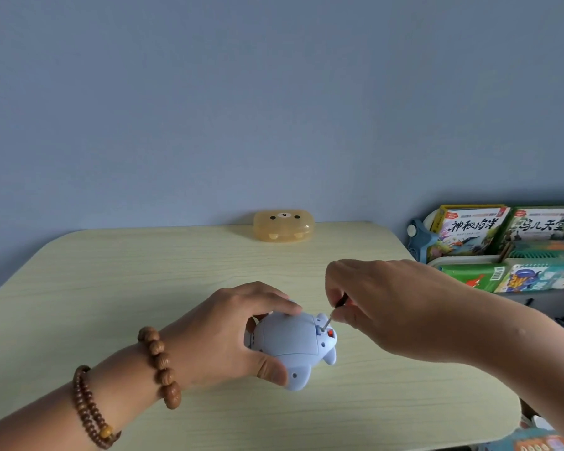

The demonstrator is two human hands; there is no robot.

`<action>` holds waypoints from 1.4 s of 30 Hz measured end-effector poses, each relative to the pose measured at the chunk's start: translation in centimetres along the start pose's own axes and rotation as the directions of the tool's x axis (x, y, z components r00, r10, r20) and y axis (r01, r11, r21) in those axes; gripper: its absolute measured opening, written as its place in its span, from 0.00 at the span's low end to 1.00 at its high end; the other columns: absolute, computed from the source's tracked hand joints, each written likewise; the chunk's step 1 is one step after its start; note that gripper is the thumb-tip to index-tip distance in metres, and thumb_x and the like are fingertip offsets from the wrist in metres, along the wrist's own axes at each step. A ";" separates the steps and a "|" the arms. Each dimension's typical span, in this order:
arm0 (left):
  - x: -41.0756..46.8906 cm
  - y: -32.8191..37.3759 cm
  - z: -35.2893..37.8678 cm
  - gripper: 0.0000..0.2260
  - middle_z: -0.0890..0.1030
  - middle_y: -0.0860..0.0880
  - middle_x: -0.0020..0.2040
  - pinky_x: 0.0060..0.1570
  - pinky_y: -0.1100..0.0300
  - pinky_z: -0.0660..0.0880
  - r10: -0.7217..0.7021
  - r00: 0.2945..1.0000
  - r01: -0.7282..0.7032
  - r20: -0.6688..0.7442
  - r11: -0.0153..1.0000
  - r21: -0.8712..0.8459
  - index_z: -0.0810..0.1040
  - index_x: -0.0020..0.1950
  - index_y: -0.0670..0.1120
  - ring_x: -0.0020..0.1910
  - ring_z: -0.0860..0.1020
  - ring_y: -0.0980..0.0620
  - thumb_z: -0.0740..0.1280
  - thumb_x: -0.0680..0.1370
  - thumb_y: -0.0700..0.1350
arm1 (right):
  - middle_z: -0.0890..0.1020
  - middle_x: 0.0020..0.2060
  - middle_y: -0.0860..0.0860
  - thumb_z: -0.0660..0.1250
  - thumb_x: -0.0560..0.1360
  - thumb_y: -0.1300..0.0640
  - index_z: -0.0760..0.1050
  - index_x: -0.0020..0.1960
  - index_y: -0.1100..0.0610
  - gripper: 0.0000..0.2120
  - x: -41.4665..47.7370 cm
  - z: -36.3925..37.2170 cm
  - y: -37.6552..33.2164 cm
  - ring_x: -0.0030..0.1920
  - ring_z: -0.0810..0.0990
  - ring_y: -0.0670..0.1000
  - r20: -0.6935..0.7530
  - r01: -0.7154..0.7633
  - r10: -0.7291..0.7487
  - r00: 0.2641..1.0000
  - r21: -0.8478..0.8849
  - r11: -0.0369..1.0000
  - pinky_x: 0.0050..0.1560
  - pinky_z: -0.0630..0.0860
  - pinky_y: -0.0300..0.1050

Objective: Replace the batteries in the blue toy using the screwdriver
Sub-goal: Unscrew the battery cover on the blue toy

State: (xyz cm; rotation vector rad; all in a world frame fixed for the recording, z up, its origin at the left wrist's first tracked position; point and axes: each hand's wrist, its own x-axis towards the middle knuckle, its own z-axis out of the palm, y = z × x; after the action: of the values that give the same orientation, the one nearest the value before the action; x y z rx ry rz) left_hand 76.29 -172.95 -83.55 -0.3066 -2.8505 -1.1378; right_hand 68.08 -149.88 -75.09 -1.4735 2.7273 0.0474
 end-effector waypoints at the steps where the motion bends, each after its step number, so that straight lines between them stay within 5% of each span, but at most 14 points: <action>1: 0.0 0.0 0.0 0.32 0.74 0.68 0.63 0.57 0.64 0.76 0.004 1.000 -0.004 -0.001 1.000 0.000 0.78 0.62 0.65 0.59 0.77 0.64 0.83 0.59 0.60 | 0.75 0.44 0.42 0.58 0.81 0.41 0.67 0.50 0.46 0.09 0.2 0.1 -0.1 0.43 0.76 0.49 -0.006 0.000 0.000 1.000 -0.012 1.000 0.41 0.71 0.45; 5: -0.1 0.2 0.1 0.32 0.74 0.69 0.63 0.57 0.68 0.74 0.017 1.000 -0.017 -0.002 1.000 0.010 0.78 0.61 0.66 0.60 0.76 0.65 0.82 0.59 0.61 | 0.76 0.41 0.46 0.55 0.81 0.37 0.68 0.43 0.49 0.18 0.8 0.7 -0.1 0.43 0.78 0.53 0.003 -0.033 0.034 0.999 -0.071 0.997 0.42 0.73 0.48; 11: 0.0 0.2 -0.1 0.32 0.75 0.67 0.63 0.57 0.65 0.75 0.014 1.000 -0.014 0.002 1.000 0.010 0.79 0.63 0.63 0.59 0.77 0.64 0.83 0.60 0.60 | 0.73 0.42 0.39 0.55 0.81 0.38 0.69 0.54 0.43 0.11 -0.1 -0.1 0.0 0.44 0.75 0.47 0.057 -0.055 0.055 0.997 -0.001 0.998 0.42 0.68 0.44; 15: 0.0 0.3 0.0 0.33 0.75 0.66 0.63 0.57 0.62 0.76 0.009 1.000 -0.009 0.010 1.000 0.006 0.78 0.63 0.64 0.59 0.77 0.62 0.82 0.60 0.61 | 0.79 0.44 0.43 0.58 0.82 0.42 0.68 0.51 0.46 0.09 -0.1 -0.2 -0.2 0.42 0.76 0.49 0.029 -0.060 0.059 0.998 0.015 0.998 0.39 0.70 0.44; 20: 0.1 0.5 0.1 0.31 0.74 0.67 0.63 0.57 0.66 0.75 0.020 1.000 -0.020 0.017 0.999 0.026 0.77 0.61 0.67 0.60 0.76 0.63 0.82 0.59 0.60 | 0.78 0.41 0.48 0.54 0.81 0.37 0.67 0.42 0.50 0.19 0.5 0.3 -0.5 0.42 0.77 0.54 0.003 -0.039 0.040 0.999 -0.098 0.994 0.40 0.71 0.47; 25: 0.1 0.5 0.0 0.31 0.74 0.68 0.63 0.57 0.63 0.76 0.005 1.000 -0.005 0.012 1.000 0.011 0.77 0.60 0.67 0.59 0.77 0.63 0.83 0.59 0.59 | 0.75 0.40 0.41 0.56 0.80 0.38 0.68 0.53 0.44 0.11 0.0 -0.3 -0.3 0.43 0.75 0.49 0.045 -0.056 0.057 0.997 -0.013 0.998 0.38 0.68 0.41; 29: 0.1 0.5 0.1 0.34 0.75 0.67 0.63 0.57 0.60 0.77 0.006 1.000 -0.006 0.012 1.000 0.007 0.75 0.62 0.67 0.58 0.77 0.62 0.82 0.59 0.60 | 0.78 0.44 0.41 0.59 0.80 0.40 0.67 0.51 0.43 0.07 0.0 -0.5 -0.3 0.43 0.77 0.48 0.057 -0.065 0.065 0.996 0.009 0.998 0.40 0.70 0.43; 35: 0.2 0.6 0.2 0.33 0.73 0.67 0.63 0.57 0.63 0.76 0.029 0.999 -0.029 0.017 0.999 0.024 0.75 0.62 0.68 0.60 0.76 0.62 0.82 0.59 0.60 | 0.78 0.37 0.48 0.54 0.79 0.34 0.69 0.41 0.48 0.20 0.6 0.4 -0.1 0.40 0.77 0.54 -0.007 -0.050 0.050 0.999 -0.110 0.993 0.40 0.72 0.47; 42: 0.2 0.7 0.1 0.31 0.73 0.68 0.63 0.56 0.63 0.76 0.020 1.000 -0.020 0.016 1.000 0.019 0.77 0.60 0.67 0.59 0.77 0.62 0.83 0.59 0.59 | 0.74 0.42 0.39 0.58 0.79 0.37 0.69 0.54 0.42 0.11 -0.3 -0.3 -0.4 0.44 0.75 0.46 0.040 -0.046 0.046 0.998 -0.004 0.999 0.41 0.67 0.43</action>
State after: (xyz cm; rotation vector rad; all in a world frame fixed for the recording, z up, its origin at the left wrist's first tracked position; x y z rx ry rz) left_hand 76.29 -172.33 -83.12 -0.3440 -2.8635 -1.1086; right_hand 68.52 -149.87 -74.75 -1.3942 2.7305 0.0815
